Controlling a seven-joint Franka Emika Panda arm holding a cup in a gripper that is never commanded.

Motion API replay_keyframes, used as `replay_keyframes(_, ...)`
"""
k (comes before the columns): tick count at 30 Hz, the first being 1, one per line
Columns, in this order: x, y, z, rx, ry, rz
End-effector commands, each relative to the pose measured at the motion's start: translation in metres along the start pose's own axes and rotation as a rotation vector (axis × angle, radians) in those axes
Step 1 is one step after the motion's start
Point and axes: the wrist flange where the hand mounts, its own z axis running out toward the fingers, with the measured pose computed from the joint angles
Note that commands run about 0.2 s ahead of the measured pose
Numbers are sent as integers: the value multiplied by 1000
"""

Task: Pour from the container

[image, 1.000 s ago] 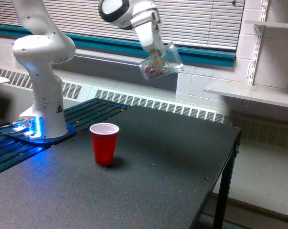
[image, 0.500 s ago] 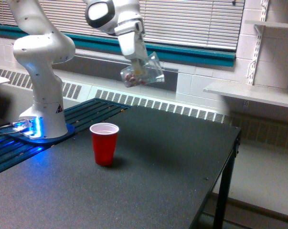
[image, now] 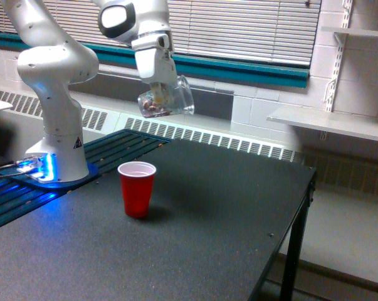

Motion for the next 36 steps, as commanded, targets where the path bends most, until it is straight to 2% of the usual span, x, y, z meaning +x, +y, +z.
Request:
replay_keyframes(1,-15,14,7,-40,-39,29)
replay_keyframes(6,-22,23,9,-57,-57,37)
replay_keyframes(21,-29,40,-2,-109,-108,72)
replay_keyframes(36,-35,49,-9,-144,-134,90)
